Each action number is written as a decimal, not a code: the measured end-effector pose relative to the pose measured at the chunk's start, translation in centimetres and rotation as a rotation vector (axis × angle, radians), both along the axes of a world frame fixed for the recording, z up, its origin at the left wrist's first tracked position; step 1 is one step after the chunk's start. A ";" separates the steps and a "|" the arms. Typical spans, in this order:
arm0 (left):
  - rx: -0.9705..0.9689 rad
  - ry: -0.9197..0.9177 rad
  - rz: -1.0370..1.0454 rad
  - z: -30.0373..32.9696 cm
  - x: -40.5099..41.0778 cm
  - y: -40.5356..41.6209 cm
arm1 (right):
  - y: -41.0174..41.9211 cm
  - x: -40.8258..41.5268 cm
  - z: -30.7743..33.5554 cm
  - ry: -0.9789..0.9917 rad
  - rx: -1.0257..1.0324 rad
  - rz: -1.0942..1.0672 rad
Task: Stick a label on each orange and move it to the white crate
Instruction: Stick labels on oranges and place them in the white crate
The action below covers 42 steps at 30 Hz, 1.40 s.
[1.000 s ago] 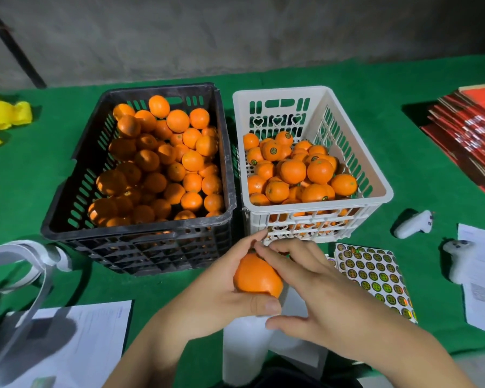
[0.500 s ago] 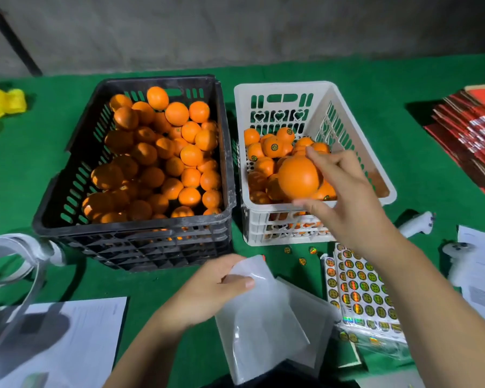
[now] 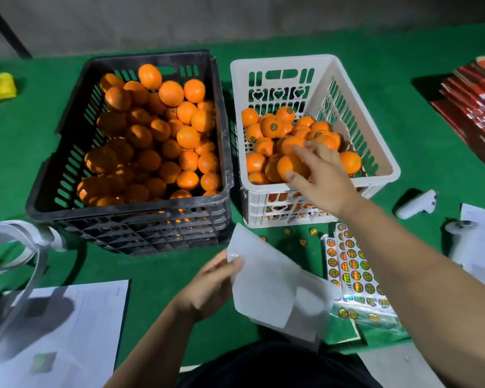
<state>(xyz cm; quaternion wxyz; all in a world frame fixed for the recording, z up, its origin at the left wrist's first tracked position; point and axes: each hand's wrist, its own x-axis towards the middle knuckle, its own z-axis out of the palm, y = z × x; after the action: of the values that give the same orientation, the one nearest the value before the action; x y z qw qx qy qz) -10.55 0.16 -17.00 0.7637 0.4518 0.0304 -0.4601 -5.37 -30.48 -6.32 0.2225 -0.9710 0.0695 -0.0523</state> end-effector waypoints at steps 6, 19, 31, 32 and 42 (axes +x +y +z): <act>0.219 -0.066 0.031 -1.7 -2.1 -3.6 | 6.1 -13.2 -6.0 -0.260 0.389 -0.401; 0.859 -0.315 -0.296 -4.4 -4.8 -6.0 | 7.8 -22.0 -13.0 0.411 0.984 -0.882; 0.501 -0.158 -0.116 -3.9 -3.4 -3.8 | 6.0 -20.4 -12.1 0.281 1.086 -0.650; 0.561 -0.172 -0.102 -4.1 -3.1 -3.6 | 5.8 -19.9 -12.1 0.273 1.062 -0.666; 1.125 -0.541 -0.208 -5.2 -1.6 -3.5 | 1.4 -18.4 -12.5 0.062 0.283 -0.554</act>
<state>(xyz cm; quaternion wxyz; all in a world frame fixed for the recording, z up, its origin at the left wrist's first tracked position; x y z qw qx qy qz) -12.18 -3.35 -22.20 0.3413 0.8851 0.0297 -0.3151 -23.75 -29.12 -18.86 0.3307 -0.8755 0.3450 -0.0709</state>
